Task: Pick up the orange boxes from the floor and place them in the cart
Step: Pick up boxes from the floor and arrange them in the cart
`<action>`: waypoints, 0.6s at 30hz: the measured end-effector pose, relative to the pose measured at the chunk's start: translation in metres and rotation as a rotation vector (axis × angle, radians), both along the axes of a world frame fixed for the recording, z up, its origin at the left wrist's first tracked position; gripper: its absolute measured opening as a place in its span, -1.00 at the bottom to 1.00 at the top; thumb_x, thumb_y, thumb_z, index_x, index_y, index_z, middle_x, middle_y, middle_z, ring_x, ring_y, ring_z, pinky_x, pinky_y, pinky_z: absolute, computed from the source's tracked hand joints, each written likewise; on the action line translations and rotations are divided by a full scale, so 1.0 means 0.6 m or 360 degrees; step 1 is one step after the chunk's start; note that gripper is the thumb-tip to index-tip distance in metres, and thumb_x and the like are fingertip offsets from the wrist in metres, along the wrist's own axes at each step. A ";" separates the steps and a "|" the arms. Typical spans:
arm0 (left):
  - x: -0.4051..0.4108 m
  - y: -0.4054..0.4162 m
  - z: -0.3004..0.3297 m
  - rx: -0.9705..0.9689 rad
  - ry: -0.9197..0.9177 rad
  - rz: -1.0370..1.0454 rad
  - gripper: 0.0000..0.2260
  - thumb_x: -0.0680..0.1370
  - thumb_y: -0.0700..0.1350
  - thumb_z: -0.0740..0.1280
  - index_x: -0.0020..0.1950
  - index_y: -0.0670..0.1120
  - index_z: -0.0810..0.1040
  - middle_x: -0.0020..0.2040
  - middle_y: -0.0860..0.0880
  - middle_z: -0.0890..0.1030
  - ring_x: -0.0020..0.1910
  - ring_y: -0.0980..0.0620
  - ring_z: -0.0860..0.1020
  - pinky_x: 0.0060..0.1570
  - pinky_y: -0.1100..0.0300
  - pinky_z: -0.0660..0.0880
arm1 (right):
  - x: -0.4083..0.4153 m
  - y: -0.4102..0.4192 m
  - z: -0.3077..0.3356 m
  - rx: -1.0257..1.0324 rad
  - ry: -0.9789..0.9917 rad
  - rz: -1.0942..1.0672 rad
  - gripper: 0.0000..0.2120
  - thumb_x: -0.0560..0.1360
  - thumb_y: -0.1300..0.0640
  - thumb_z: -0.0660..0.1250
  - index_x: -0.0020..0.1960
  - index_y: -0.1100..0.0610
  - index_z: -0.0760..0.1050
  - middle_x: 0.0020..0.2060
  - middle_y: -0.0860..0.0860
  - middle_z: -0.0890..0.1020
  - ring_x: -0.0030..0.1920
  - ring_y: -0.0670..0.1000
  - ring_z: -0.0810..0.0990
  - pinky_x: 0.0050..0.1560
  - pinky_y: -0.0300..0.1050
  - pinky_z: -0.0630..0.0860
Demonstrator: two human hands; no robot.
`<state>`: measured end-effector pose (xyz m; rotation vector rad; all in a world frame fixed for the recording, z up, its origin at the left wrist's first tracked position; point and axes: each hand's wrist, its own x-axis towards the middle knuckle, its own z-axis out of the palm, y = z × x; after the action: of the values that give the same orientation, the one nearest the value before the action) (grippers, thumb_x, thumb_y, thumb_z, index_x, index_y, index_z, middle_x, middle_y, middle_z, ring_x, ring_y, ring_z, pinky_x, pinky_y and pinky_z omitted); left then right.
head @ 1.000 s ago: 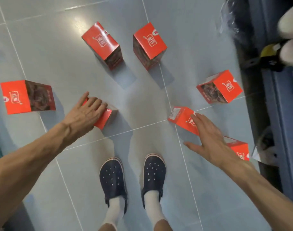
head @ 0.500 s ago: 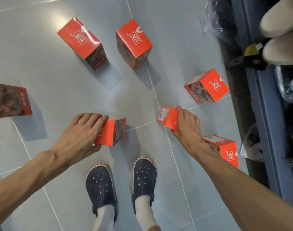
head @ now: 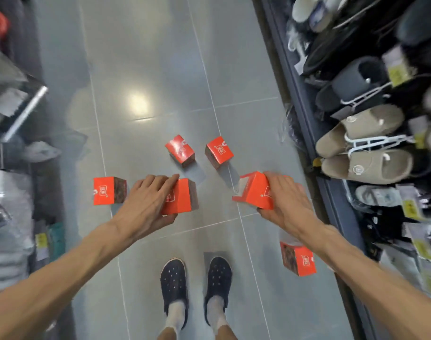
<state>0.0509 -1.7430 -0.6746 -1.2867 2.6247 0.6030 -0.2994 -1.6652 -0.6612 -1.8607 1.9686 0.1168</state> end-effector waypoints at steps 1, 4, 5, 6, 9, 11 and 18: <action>0.003 -0.010 0.057 -0.0030 0.0017 0.0014 -0.17 0.37 0.21 0.40 0.55 -0.08 0.24 0.26 -0.09 0.51 0.18 -0.16 0.46 0.15 -0.05 0.41 | 0.008 -0.013 0.064 -0.0057 0.0006 0.0022 -0.20 0.26 -0.10 0.49 0.43 0.03 0.30 0.20 -0.01 0.53 0.19 0.15 0.49 0.07 0.08 0.40; 0.014 -0.037 0.223 -0.0133 0.0050 0.0030 -0.16 0.36 0.24 0.36 0.56 -0.05 0.22 0.25 -0.05 0.50 0.19 -0.13 0.45 0.17 -0.04 0.40 | 0.038 -0.054 0.254 -0.0164 0.0021 0.0075 -0.21 0.24 -0.16 0.42 0.43 -0.08 0.28 0.19 -0.07 0.52 0.20 0.12 0.49 0.01 0.01 0.33; 0.016 -0.044 0.278 -0.0172 0.0070 0.0037 -0.16 0.35 0.25 0.35 0.56 -0.05 0.23 0.25 -0.05 0.50 0.20 -0.13 0.46 0.18 -0.04 0.41 | 0.047 -0.066 0.314 -0.0181 0.0023 0.0080 -0.20 0.23 -0.21 0.37 0.44 -0.09 0.28 0.20 -0.07 0.52 0.23 0.12 0.48 0.05 0.02 0.33; 0.020 -0.050 0.331 -0.0212 0.0091 0.0045 -0.15 0.34 0.26 0.33 0.56 -0.04 0.24 0.26 -0.05 0.51 0.20 -0.14 0.47 0.18 -0.04 0.41 | 0.057 -0.078 0.372 -0.0191 0.0012 0.0093 -0.16 0.23 -0.26 0.31 0.47 -0.07 0.27 0.23 -0.05 0.52 0.26 0.12 0.46 0.12 0.05 0.32; 0.034 -0.059 0.506 -0.0308 0.0133 0.0085 -0.12 0.31 0.34 0.26 0.55 -0.05 0.26 0.28 -0.07 0.52 0.24 -0.17 0.48 0.21 -0.07 0.41 | 0.091 -0.099 0.553 -0.0197 0.0044 0.0186 -0.03 0.23 -0.33 0.30 0.56 -0.01 0.19 0.34 -0.01 0.46 0.34 0.14 0.38 0.26 0.06 0.29; 0.043 -0.060 0.622 -0.0330 0.0188 0.0147 -0.07 0.30 0.44 0.19 0.53 -0.10 0.30 0.29 -0.10 0.53 0.25 -0.20 0.47 0.23 -0.11 0.40 | 0.110 -0.105 0.666 -0.0276 0.0026 0.0242 0.00 0.19 -0.40 0.23 0.54 0.00 0.19 0.34 0.01 0.46 0.33 0.15 0.39 0.27 0.08 0.34; 0.092 -0.042 0.908 -0.0525 0.0115 0.0271 -0.08 0.26 0.48 0.17 0.49 -0.04 0.32 0.30 -0.08 0.53 0.25 -0.15 0.49 0.18 -0.02 0.39 | 0.154 -0.117 0.937 -0.0509 -0.0228 0.0401 -0.12 0.15 -0.44 0.27 0.37 -0.04 0.36 0.13 -0.02 0.58 0.14 0.12 0.58 0.10 0.06 0.50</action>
<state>0.1059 -1.7679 -0.1295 -1.6201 2.7785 0.2456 -0.2069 -1.7351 -0.0993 -2.2456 1.7280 -0.2654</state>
